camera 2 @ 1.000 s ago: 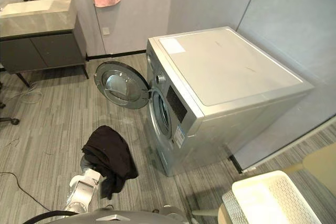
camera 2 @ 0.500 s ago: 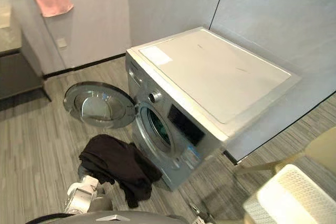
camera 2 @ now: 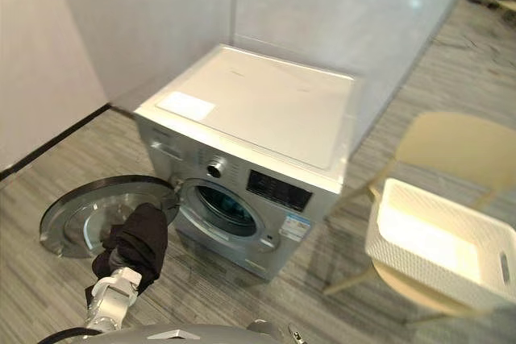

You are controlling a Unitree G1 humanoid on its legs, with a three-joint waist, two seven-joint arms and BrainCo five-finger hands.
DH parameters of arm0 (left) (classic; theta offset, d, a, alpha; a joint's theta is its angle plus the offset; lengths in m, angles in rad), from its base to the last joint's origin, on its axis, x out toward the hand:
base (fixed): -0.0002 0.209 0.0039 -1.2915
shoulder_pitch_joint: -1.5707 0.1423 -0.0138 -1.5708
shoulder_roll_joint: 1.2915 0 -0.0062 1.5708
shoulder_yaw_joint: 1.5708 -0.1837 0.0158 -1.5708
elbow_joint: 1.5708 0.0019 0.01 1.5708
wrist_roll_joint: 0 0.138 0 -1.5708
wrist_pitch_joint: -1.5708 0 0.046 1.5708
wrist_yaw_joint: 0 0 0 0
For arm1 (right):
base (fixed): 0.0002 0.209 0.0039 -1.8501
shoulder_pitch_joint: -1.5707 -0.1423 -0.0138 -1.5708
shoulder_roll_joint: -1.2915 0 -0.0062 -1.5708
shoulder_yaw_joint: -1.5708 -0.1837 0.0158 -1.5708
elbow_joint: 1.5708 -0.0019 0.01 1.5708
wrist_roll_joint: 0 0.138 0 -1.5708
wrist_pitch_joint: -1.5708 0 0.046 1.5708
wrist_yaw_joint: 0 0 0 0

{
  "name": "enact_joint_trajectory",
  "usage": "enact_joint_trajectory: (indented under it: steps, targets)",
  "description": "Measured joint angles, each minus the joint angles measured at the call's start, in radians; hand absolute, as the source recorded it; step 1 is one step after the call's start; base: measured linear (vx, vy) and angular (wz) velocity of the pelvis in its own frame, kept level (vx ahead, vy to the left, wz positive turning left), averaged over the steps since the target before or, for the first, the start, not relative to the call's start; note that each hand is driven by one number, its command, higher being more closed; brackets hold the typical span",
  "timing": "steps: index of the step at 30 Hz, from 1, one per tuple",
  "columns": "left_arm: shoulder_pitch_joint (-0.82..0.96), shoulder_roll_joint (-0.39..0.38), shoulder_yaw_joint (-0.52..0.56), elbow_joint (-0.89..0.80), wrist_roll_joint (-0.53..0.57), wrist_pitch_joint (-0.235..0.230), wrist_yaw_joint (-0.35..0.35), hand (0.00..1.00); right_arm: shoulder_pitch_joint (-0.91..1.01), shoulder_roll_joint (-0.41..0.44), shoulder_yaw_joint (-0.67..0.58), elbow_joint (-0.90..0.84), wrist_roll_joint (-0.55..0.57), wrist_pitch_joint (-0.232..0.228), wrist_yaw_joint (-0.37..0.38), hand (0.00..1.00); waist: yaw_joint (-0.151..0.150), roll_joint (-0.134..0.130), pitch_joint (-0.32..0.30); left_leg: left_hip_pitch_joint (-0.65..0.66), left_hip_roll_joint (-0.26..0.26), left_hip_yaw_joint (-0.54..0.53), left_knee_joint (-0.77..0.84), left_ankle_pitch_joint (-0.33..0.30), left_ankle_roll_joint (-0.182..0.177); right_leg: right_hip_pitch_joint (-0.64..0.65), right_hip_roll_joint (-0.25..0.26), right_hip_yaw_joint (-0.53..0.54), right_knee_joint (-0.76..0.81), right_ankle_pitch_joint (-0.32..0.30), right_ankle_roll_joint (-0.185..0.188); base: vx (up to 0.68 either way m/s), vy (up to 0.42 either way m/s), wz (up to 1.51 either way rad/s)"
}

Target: Pick up the laundry basket with both hands and put the clothes into the washing machine.

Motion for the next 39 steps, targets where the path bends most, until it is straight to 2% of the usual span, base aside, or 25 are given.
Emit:
enact_joint_trajectory:
  steps: [2,4,5,7,8,9,10,14,15,16,17,19,20,23,25,26,27,29,31,32,34,35,36,37,39]
  targets:
    - [-0.009,-0.017,-0.024,0.0,0.0,0.002,-0.002,1.0,0.017,-0.002,-0.003,-0.002,0.004,-0.001,0.0,0.0,-0.013,0.009,0.004,0.018,0.002,-0.002,-0.017,0.015,-0.001,0.019,0.014,0.002,-0.032,0.016,0.0,-0.04,-0.001,-0.07]
    - [0.0,-0.022,-0.035,-0.001,0.0,0.004,-0.003,1.0,0.044,0.0,0.007,-0.009,0.024,-0.006,-0.001,0.0,0.0,0.009,0.007,0.014,0.032,0.001,0.08,-0.007,-0.004,0.056,0.03,0.01,-0.064,0.022,-0.001,-0.03,-0.05,-0.07]
    - [0.005,-0.024,-0.037,-0.006,-0.001,0.005,-0.003,1.0,0.049,0.0,0.015,-0.01,0.025,-0.007,-0.002,0.0,0.013,0.003,0.021,-0.04,0.065,-0.008,0.242,-0.031,-0.003,0.076,0.034,0.018,-0.068,0.014,-0.002,-0.07,-0.047,-0.13]
    - [0.015,-0.026,-0.041,-0.014,-0.001,0.006,-0.003,1.0,0.058,-0.008,0.032,-0.014,0.028,-0.013,-0.003,0.0,0.034,0.008,0.037,-0.148,0.119,-0.06,0.505,-0.017,0.012,0.092,0.049,0.035,-0.063,0.01,-0.011,-0.09,-0.016,-0.29]
    - [0.023,-0.028,-0.043,-0.018,-0.001,0.007,-0.004,1.0,0.064,-0.016,0.05,-0.023,0.028,-0.016,-0.003,0.0,0.047,0.015,0.043,-0.216,0.136,-0.114,0.636,-0.001,0.028,0.094,0.057,0.057,-0.053,0.005,-0.018,-0.08,0.097,-0.76]
    - [0.044,-0.029,-0.045,-0.035,-0.001,0.015,-0.003,1.0,0.067,-0.027,0.082,-0.033,0.027,-0.016,-0.005,0.0,0.062,0.012,0.048,-0.28,0.139,-0.2,0.752,-0.007,0.02,0.092,0.059,0.097,-0.036,-0.001,-0.014,-0.05,0.124,-0.81]
    - [0.051,-0.03,-0.047,-0.044,-0.001,0.018,-0.003,1.0,0.066,-0.026,0.087,-0.043,0.025,-0.016,-0.006,0.0,0.065,0.01,0.047,-0.292,0.14,-0.225,0.747,-0.013,0.012,0.09,0.06,0.111,-0.037,0.0,-0.009,0.01,0.167,-1.02]
    - [0.039,-0.028,-0.043,-0.092,-0.001,0.024,-0.006,1.0,0.085,-0.016,0.097,-0.074,0.023,-0.013,-0.014,0.0,0.058,0.0,0.043,-0.279,0.19,-0.323,0.392,-0.033,0.009,0.034,0.054,0.167,-0.049,0.033,0.029,0.07,0.236,-0.69]
    - [0.032,-0.029,-0.046,-0.088,-0.001,0.026,-0.011,1.0,0.099,-0.013,0.093,-0.08,0.023,-0.013,-0.015,0.0,0.056,-0.002,0.043,-0.248,0.19,-0.348,0.311,-0.024,-0.009,0.028,0.046,0.183,-0.049,0.032,0.053,0.17,0.446,-0.4]
    - [0.035,-0.031,-0.058,-0.084,-0.001,0.027,-0.012,1.0,0.116,-0.014,0.08,-0.08,0.02,-0.008,-0.014,0.0,0.059,0.008,0.037,-0.208,0.189,-0.345,0.252,-0.03,-0.06,0.034,0.036,0.207,-0.047,0.027,0.085,0.18,0.41,-0.38]
    - [0.035,-0.024,-0.061,-0.077,-0.001,0.027,-0.014,1.0,0.114,-0.016,0.068,-0.069,0.016,-0.004,-0.016,0.0,0.057,0.018,0.03,-0.199,0.179,-0.336,0.243,-0.025,-0.131,0.035,0.022,0.224,-0.045,0.026,0.104,0.24,0.507,-0.29]
    - [0.03,0.034,-0.067,-0.037,0.0,0.027,-0.013,1.0,0.106,0.027,0.063,-0.04,-0.006,0.006,-0.018,0.0,0.036,-0.067,-0.026,-0.184,0.065,-0.276,0.189,-0.039,-0.077,0.035,-0.088,0.261,-0.11,0.073,0.148,0.23,0.401,-0.16]
    - [0.025,0.043,-0.07,-0.03,0.0,0.027,-0.013,1.0,0.097,0.028,0.062,-0.035,-0.007,0.006,-0.018,0.0,0.038,-0.073,-0.03,-0.183,0.044,-0.266,0.185,-0.045,-0.065,0.036,-0.104,0.276,-0.122,0.09,0.15,0.22,0.37,-0.33]
    - [0.018,0.068,-0.096,0.005,0.002,0.027,-0.014,1.0,0.047,0.003,0.052,0.0,-0.008,0.004,-0.013,0.0,0.041,-0.052,-0.045,-0.165,-0.024,-0.211,0.175,-0.063,-0.011,0.03,-0.162,0.336,-0.177,0.172,0.133,0.19,0.349,-0.33]
    - [0.012,0.067,-0.118,0.031,0.02,0.029,-0.016,1.0,0.031,-0.007,0.054,0.0,-0.01,0.004,-0.01,0.0,0.044,-0.038,-0.048,-0.129,-0.051,-0.177,0.146,-0.063,0.006,0.017,-0.187,0.361,-0.152,0.203,0.111,0.19,0.321,-0.29]
    - [0.016,0.067,-0.136,0.031,0.02,0.029,-0.016,1.0,0.014,-0.022,0.058,-0.001,-0.012,0.003,-0.006,0.0,0.047,-0.02,-0.056,-0.105,-0.059,-0.163,0.122,-0.057,0.016,-0.029,-0.191,0.371,-0.084,0.226,0.094,0.2,0.259,-0.45]
    - [0.01,0.065,-0.152,0.03,0.021,0.029,-0.016,1.0,-0.008,-0.036,0.076,-0.005,-0.012,0.001,-0.003,0.0,0.042,0.0,-0.049,-0.069,-0.06,-0.161,0.096,-0.051,0.026,-0.083,-0.189,0.368,0.039,0.256,0.052,0.15,0.176,-0.39]
    - [0.008,0.065,-0.164,0.03,0.021,0.029,-0.017,1.0,-0.02,-0.041,0.098,-0.013,-0.011,-0.001,0.0,0.0,0.035,0.007,-0.037,-0.018,-0.055,-0.158,0.074,-0.049,0.028,-0.13,-0.185,0.372,0.16,0.275,0.028,0.12,0.096,-0.16]
    - [0.006,0.065,-0.169,0.029,0.021,0.029,-0.017,1.0,-0.019,-0.027,0.127,-0.049,-0.006,-0.005,0.01,0.0,0.019,-0.003,-0.019,0.031,-0.038,-0.149,0.061,-0.049,0.028,-0.156,-0.161,0.376,0.285,0.231,0.037,0.08,-0.005,0.0]
    - [0.003,0.065,-0.18,0.029,0.021,0.028,-0.017,1.0,-0.015,-0.02,0.147,-0.065,-0.005,-0.011,0.011,0.0,0.018,-0.017,-0.015,0.048,-0.024,-0.143,0.047,-0.053,0.022,-0.186,-0.131,0.355,0.33,0.187,0.044,0.01,-0.097,-0.03]
    - [-0.01,0.065,-0.211,0.032,0.021,0.029,-0.021,1.0,-0.015,-0.008,0.164,-0.079,-0.001,-0.021,0.011,0.0,0.024,-0.049,0.014,0.032,-0.004,-0.137,0.072,-0.085,-0.003,-0.202,-0.121,0.254,0.259,0.224,0.053,-0.01,-0.151,-0.1]
    - [-0.011,0.062,-0.224,0.032,0.021,0.033,-0.02,1.0,-0.016,-0.011,0.163,-0.079,0.002,-0.02,0.011,0.0,0.03,-0.048,0.023,0.019,0.013,-0.137,0.093,-0.096,-0.013,-0.192,-0.112,0.234,0.228,0.22,0.06,-0.02,-0.18,-0.28]
    - [-0.021,0.062,-0.251,0.022,0.02,0.034,-0.021,1.0,-0.018,-0.024,0.161,-0.083,0.004,-0.022,0.009,0.0,0.042,-0.024,0.032,-0.021,0.052,-0.138,0.133,-0.106,-0.027,-0.171,-0.077,0.2,0.161,0.22,0.06,-0.02,-0.202,-0.28]
    - [-0.041,0.057,-0.271,0.004,0.02,0.035,-0.022,1.0,-0.019,-0.025,0.161,-0.089,0.004,-0.023,0.008,0.0,0.047,-0.024,0.059,-0.064,0.065,-0.146,0.163,-0.11,-0.033,-0.169,-0.061,0.19,0.116,0.206,0.062,-0.05,-0.157,-0.16]
    - [-0.092,0.044,-0.285,-0.019,0.018,0.034,-0.027,1.0,-0.023,-0.032,0.141,-0.104,0.004,-0.025,0.007,0.0,0.044,-0.034,0.133,-0.119,0.059,-0.172,0.225,-0.114,-0.038,-0.169,-0.074,0.166,0.101,0.146,0.075,-0.09,-0.167,0.36]
